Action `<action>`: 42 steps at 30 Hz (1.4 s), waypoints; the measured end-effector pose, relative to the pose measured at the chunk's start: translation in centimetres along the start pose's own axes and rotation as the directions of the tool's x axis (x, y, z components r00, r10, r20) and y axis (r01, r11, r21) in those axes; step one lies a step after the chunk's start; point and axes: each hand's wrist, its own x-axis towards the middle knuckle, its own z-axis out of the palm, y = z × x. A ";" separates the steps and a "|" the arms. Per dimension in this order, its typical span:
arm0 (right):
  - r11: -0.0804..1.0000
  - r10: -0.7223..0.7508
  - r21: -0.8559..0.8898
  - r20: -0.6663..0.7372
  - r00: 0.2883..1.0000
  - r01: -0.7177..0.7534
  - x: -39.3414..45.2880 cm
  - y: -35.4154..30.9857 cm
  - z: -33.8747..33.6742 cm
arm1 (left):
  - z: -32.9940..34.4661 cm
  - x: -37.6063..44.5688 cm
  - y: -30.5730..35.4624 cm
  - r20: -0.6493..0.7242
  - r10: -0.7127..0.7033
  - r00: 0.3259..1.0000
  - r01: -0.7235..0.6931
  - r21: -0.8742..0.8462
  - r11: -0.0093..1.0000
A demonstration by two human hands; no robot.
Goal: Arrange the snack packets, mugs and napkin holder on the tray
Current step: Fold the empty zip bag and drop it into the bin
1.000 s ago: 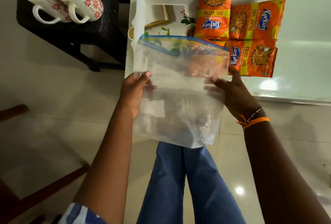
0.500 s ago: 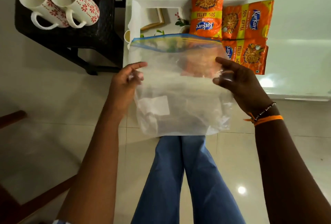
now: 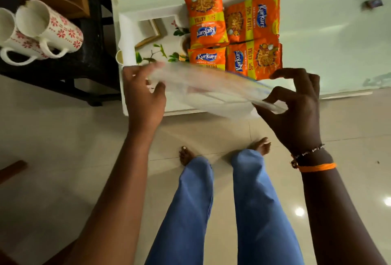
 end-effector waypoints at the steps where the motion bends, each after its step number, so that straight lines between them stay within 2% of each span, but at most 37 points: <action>1: 0.999 -0.032 0.021 -0.064 0.997 0.034 -0.3 0.1 -0.2 | 0.5 -0.3 0.9 -0.032 -0.112 0.993 0.108 -0.107 0.988; 2: 0.998 -0.058 0.021 -0.123 0.991 0.061 -0.7 0.1 -0.4 | 1.0 -0.7 1.9 0.036 -0.246 0.968 0.248 -0.222 0.943; 3: 0.996 -0.088 0.003 -0.167 0.982 0.090 -1.2 0.0 -0.4 | 1.4 -1.3 2.8 0.202 -0.342 0.918 0.392 -0.319 0.863; 4: 0.992 -0.130 -0.028 -0.189 0.973 0.127 -1.7 -0.2 -0.3 | 2.0 -2.1 3.6 0.415 -0.360 0.836 0.516 -0.368 0.774; 5: 0.984 -0.178 -0.055 -0.182 0.967 0.171 -2.3 -0.2 -0.3 | 2.8 -3.1 4.8 0.608 -0.310 0.731 0.608 -0.374 0.700; 6: 0.973 -0.228 -0.075 -0.148 0.962 0.219 -2.9 -0.2 -0.2 | 3.8 -4.1 5.8 0.723 -0.242 0.646 0.665 -0.378 0.645; 7: 0.962 -0.267 -0.082 -0.092 0.959 0.260 -3.6 0.0 -0.1 | 5.1 -5.0 6.7 0.763 -0.189 0.618 0.693 -0.415 0.590; 9: 0.948 -0.307 -0.073 0.034 0.951 0.309 -4.8 0.7 -0.3 | 8.1 -6.1 7.8 0.716 -0.191 0.671 0.693 -0.515 0.505; 10: 0.950 -0.302 -0.053 0.092 0.949 0.307 -5.2 1.4 -0.7 | 9.5 -6.3 8.5 0.677 -0.236 0.697 0.683 -0.528 0.504; 12: 0.976 -0.216 0.029 0.161 0.963 0.214 -5.6 3.2 -2.3 | 12.0 -6.2 9.2 0.653 -0.285 0.702 0.680 -0.493 0.543; 15: 0.973 0.103 0.208 0.000 0.995 -0.101 -4.8 6.5 -5.2 | 15.1 -5.8 10.1 0.672 -0.218 0.708 0.625 -0.453 0.636; 17: 0.919 0.347 0.239 -0.117 0.930 -0.313 -3.9 9.8 -6.6 | 17.0 -5.7 11.3 0.731 -0.147 0.667 0.626 -0.443 0.642; 18: 0.854 0.477 0.278 -0.081 0.875 -0.439 -3.4 11.7 -7.1 | 17.8 -5.7 11.9 0.769 -0.095 0.632 0.629 -0.437 0.643; 19: 0.743 0.599 0.342 0.044 0.800 -0.575 -2.9 13.3 -7.4 | 18.5 -5.7 12.4 0.809 -0.037 0.587 0.634 -0.431 0.642; 20: 0.588 0.671 0.428 0.215 0.709 -0.686 -2.5 15.3 -8.0 | 19.4 -5.8 13.1 0.845 0.014 0.535 0.638 -0.415 0.648; 21: 0.418 0.656 0.515 0.398 0.641 -0.748 -2.3 17.1 -8.6 | 20.5 -6.0 13.8 0.874 0.047 0.483 0.646 -0.392 0.655; 22: 0.245 0.572 0.582 0.560 0.600 -0.776 -2.2 18.8 -9.2 | 21.6 -6.1 14.4 0.899 0.071 0.432 0.654 -0.367 0.662; 23: 0.113 0.477 0.613 0.657 0.584 -0.782 -2.3 20.4 -9.7 | 22.6 -6.2 15.1 0.919 0.085 0.385 0.661 -0.339 0.669; 25: -0.017 0.377 0.657 0.702 0.604 -0.753 -2.8 23.2 -10.6 | 24.8 -6.3 16.3 0.950 0.080 0.302 0.672 -0.272 0.689; 27: -0.065 0.374 0.687 0.689 0.621 -0.723 -3.4 25.2 -11.3 | 26.8 -6.3 17.6 0.969 0.061 0.241 0.658 -0.209 0.724; 29: -0.153 0.420 0.728 0.660 0.622 -0.669 -4.0 28.2 -13.2 | 30.0 -7.4 20.0 0.981 -0.017 0.195 0.638 -0.114 0.761; 31: -0.116 0.457 0.735 0.637 0.621 -0.668 -3.8 29.1 -13.7 | 31.5 -7.3 20.3 0.968 -0.038 0.247 0.587 -0.118 0.801; 32: -0.009 0.481 0.723 0.609 0.630 -0.691 -4.0 30.3 -14.2 | 32.6 -7.6 20.7 0.968 -0.027 0.250 0.565 -0.123 0.816; 33: 0.153 0.507 0.658 0.588 0.630 -0.737 -4.3 31.4 -14.7 | 33.8 -8.0 21.2 0.970 -0.004 0.241 0.553 -0.134 0.822; 35: 0.372 0.573 0.474 0.559 0.599 -0.798 -5.0 33.6 -14.8 | 35.4 -9.0 22.2 0.965 0.037 0.259 0.529 -0.174 0.830; 37: 0.457 0.608 0.418 0.498 0.619 -0.785 -5.6 35.3 -15.5 | 37.2 -9.9 23.4 0.944 -0.038 0.328 0.526 -0.149 0.837; 38: 0.419 0.610 0.488 0.474 0.636 -0.766 -5.3 35.3 -16.0 | 37.9 -10.2 23.9 0.936 -0.108 0.334 0.565 -0.108 0.818; 39: 0.387 0.616 0.571 0.423 0.664 -0.724 -4.8 35.2 -16.4 | 38.1 -10.4 24.4 0.935 -0.179 0.305 0.627 -0.056 0.777; 40: 0.393 0.651 0.626 0.328 0.685 -0.673 -4.2 35.2 -17.1 | 38.4 -10.3 25.0 0.947 -0.218 0.236 0.685 -0.003 0.729; 42: 0.550 0.648 0.596 0.137 0.749 -0.585 -2.9 35.4 -18.0 | 38.5 -9.4 25.9 0.973 -0.218 0.069 0.723 0.102 0.684</action>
